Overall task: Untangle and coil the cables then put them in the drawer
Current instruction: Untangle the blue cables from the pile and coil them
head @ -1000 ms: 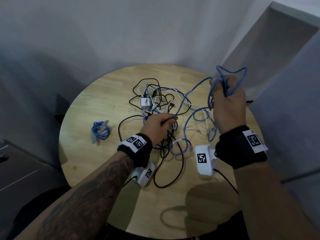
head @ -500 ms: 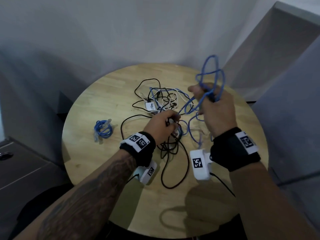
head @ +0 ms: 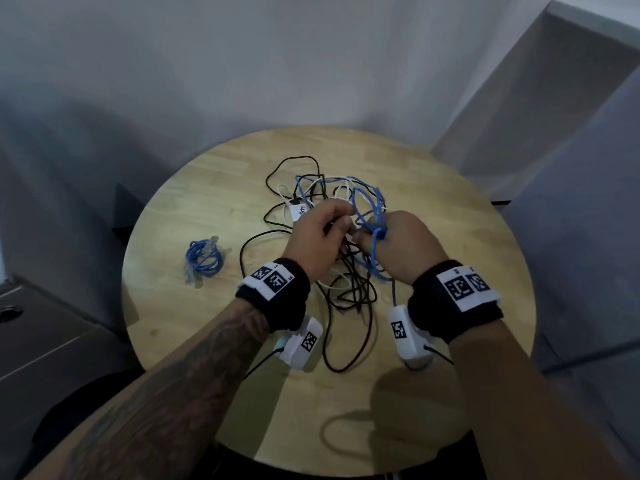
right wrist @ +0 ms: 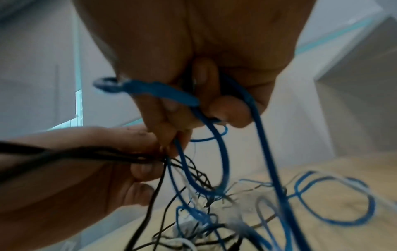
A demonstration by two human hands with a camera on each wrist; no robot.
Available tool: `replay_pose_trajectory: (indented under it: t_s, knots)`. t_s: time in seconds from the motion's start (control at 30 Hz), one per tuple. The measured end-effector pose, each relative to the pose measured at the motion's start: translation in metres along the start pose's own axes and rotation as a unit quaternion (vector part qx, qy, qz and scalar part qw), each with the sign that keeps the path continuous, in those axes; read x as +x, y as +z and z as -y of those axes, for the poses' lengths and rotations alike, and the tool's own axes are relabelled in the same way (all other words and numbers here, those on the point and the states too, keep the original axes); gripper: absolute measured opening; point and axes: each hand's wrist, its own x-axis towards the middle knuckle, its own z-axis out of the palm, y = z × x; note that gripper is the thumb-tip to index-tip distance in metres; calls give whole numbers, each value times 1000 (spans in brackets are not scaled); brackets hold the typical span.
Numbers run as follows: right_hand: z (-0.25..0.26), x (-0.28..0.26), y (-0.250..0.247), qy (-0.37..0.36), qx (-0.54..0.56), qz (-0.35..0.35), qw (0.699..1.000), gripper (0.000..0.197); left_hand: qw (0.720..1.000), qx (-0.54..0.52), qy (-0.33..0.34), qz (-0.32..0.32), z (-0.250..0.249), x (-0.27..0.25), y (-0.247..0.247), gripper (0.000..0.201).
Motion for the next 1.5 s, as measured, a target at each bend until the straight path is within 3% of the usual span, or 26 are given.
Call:
replay_pose_trajectory:
  t_s: [0.07, 0.17, 0.27, 0.37, 0.5, 0.57, 0.67, 0.7, 0.77, 0.93, 1.0, 1.07, 1.17, 1.23, 1.37, 1.43, 1.5]
  knots:
    - [2, -2, -11, -2, 84, -54, 995, 26, 999, 14, -17, 35, 2, 0, -1, 19]
    - [5, -8, -31, -3, 247, -166, 955, 20, 992, 80, -41, 84, 16, 0, -1, 16]
    - [0, -7, -47, -10, 304, -243, 921, 21, 984, 118, -70, 118, 22, -5, -1, 22]
    - [-11, -4, -47, -11, 291, -241, 926, 26, 971, 200, -54, 118, 11, -4, -7, 26]
    - [-17, -2, -46, -4, 285, -257, 923, 25, 947, 312, -48, 48, -9, 7, -44, 42]
    - [-15, -3, -47, -11, 286, -258, 923, 21, 910, 395, -114, 50, -6, 5, -65, 60]
    - [-13, -7, -40, -26, 257, -236, 937, 20, 843, 452, -265, 122, 12, -10, -73, 83]
    - [-13, -8, -36, -31, 238, -223, 945, 20, 833, 448, -295, 139, 17, -15, -70, 87]
    - [-11, -9, -30, -37, 211, -198, 957, 18, 838, 420, -317, 144, 20, -22, -61, 92]
    - [-9, -11, -25, -41, 208, -183, 960, 19, 903, 265, -305, 144, -2, -37, -31, 92]
    - [-9, -12, -25, -40, 200, -171, 964, 16, 916, 208, -305, 155, -10, -47, -15, 93]
    - [-9, -13, -25, -38, 188, -160, 968, 16, 897, 286, -279, 191, -13, -51, 1, 94]
    - [-9, -14, -27, -38, 192, -176, 965, 15, 811, 470, -237, 256, -6, -41, 22, 76]
    - [-9, -15, -33, -44, 213, -243, 945, 13, 771, 530, -210, 284, -8, -29, 28, 64]
    - [-6, -19, -56, -81, 277, -387, 876, 7, 765, 548, -176, 291, -2, -5, 35, 47]
    - [-5, -19, -60, -97, 315, -383, 863, 11, 759, 560, -165, 289, 6, 6, 42, 47]
    - [-6, -17, -56, -88, 330, -351, 872, 15, 782, 540, -165, 264, 7, 18, 48, 48]
